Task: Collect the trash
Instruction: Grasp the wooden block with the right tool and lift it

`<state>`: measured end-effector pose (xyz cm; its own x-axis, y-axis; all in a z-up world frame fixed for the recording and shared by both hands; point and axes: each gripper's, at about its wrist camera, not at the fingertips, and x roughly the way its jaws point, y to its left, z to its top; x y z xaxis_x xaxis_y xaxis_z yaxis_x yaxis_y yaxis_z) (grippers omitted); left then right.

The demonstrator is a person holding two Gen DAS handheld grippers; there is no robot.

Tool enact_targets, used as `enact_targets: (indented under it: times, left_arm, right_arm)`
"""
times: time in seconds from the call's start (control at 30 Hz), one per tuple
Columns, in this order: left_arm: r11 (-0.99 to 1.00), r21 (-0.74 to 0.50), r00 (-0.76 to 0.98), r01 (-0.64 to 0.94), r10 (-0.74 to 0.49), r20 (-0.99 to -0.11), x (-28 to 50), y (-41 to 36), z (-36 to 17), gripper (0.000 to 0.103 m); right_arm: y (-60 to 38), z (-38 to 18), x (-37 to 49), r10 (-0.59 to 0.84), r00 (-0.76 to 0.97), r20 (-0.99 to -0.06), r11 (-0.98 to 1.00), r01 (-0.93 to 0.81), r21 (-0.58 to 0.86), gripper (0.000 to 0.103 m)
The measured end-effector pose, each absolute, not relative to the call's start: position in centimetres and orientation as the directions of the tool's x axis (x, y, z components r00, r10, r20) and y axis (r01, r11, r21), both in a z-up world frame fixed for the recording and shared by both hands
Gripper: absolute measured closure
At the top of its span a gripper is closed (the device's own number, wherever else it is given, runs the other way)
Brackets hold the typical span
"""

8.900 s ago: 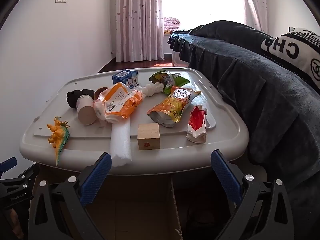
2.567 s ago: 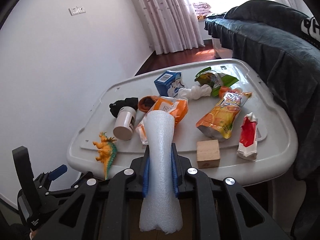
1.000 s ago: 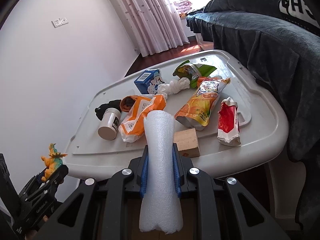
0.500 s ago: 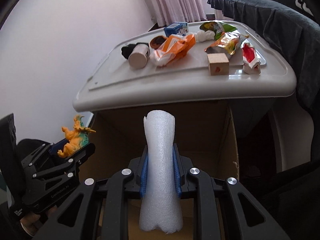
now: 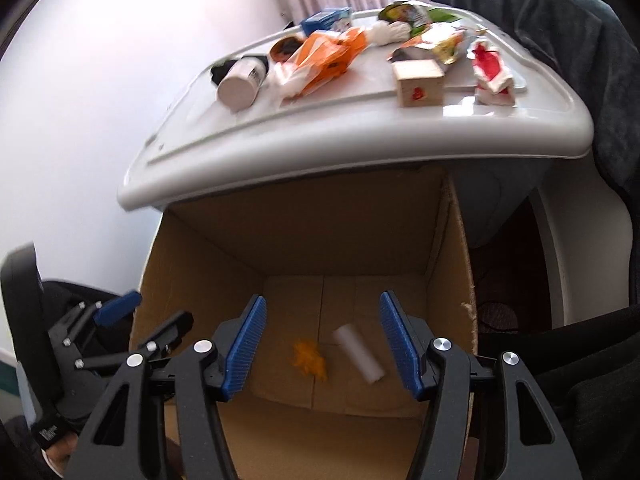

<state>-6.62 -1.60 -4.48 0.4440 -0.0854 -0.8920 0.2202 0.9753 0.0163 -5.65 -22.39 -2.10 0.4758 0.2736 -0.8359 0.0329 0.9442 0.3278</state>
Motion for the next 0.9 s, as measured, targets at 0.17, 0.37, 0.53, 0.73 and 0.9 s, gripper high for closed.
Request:
enact_targets:
  times: [0.17, 0.37, 0.53, 0.73, 0.9]
  left_arm:
    - [0.979, -0.021, 0.444, 0.202, -0.111, -0.889, -5.9, -1.4, -4.5, 0.022]
    - [0.982, -0.061, 0.443, 0.179, -0.136, -0.886, -5.3, -0.7, -4.6, 0.022]
    - [0.982, -0.069, 0.466, 0.174, -0.144, -0.873, -5.3, -0.3, -4.2, 0.022]
    - [0.982, -0.066, 0.473, 0.175, -0.143, -0.869, -5.4, -0.1, -4.3, 0.022]
    - [0.984, -0.077, 0.469, 0.158, -0.143, -0.871, -5.3, 0.2, -4.3, 0.022]
  right_arm:
    - [-24.8, 0.3, -3.0, 0.217, 0.556, -0.802, 0.948, 0.075, 0.309, 0.044]
    - [-26.6, 1.9, 2.0, 0.148, 0.608, -0.780, 0.957, 0.112, 0.269, 0.044]
    - [-27.0, 0.8, 5.4, 0.122, 0.593, -0.796, 0.958, 0.140, 0.251, 0.044]
    - [-26.2, 0.9, 7.1, 0.013, 0.627, -0.779, 0.981, 0.141, 0.130, 0.042]
    - [-27.4, -0.2, 7.0, -0.002, 0.622, -0.783, 0.972, 0.185, 0.145, 0.045]
